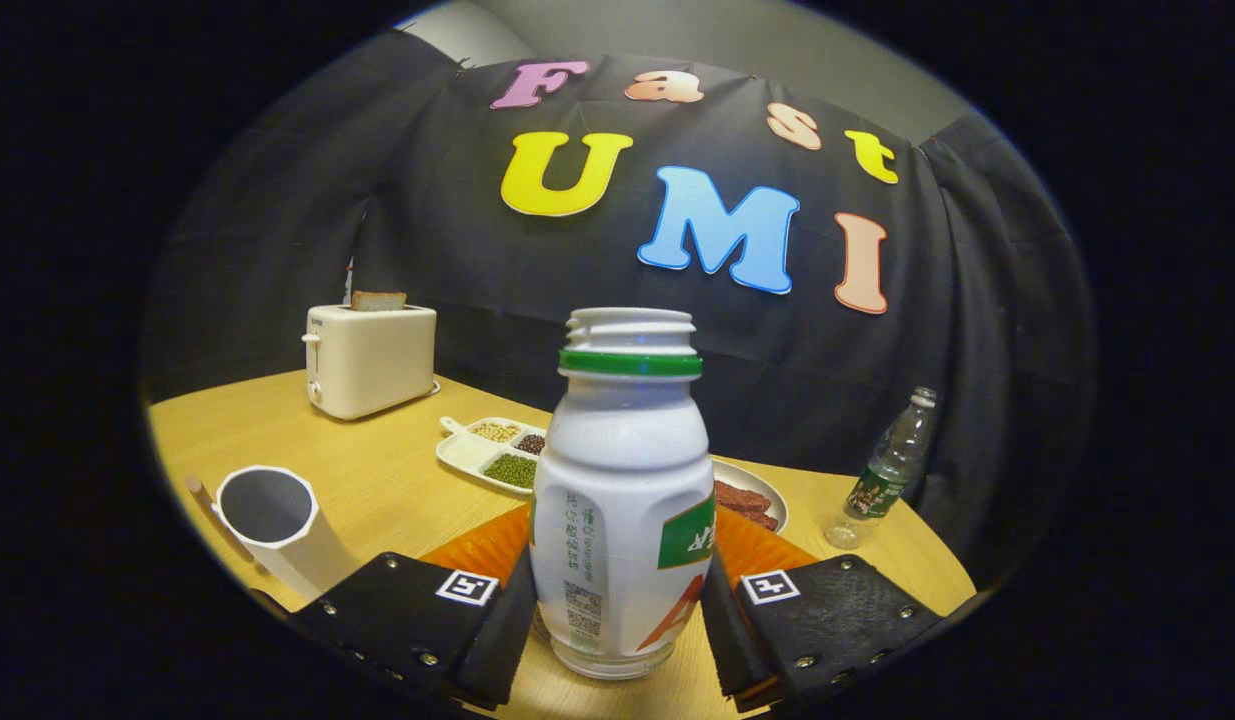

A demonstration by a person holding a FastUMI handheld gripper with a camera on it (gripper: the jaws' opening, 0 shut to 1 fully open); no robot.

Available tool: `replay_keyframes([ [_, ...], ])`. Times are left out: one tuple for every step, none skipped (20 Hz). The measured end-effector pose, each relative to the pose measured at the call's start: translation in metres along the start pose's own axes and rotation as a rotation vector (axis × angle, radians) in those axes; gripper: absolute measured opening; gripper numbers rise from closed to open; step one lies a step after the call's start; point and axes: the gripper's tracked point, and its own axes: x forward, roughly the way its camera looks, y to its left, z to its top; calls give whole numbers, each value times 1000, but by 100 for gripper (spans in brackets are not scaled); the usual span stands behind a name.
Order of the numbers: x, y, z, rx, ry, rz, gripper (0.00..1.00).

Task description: Take the bottle from table, then pour the juice into the cup, finally place the bottle on the coaster

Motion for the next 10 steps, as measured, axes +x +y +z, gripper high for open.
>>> replay_keyframes([
  [2,0,1,10,-6,4,74],
  [4,2,2,12,-17,9,74],
  [7,2,5,11,-27,10,74],
  [8,1,5,13,-36,9,74],
  [11,1,6,19,-46,10,74],
  [13,2,7,28,-55,12,74],
  [16,2,7,36,-63,14,74],
  [19,2,6,43,-67,14,74],
  [22,0,5,51,-69,11,73],
  [24,0,4,64,-73,13,74],
])
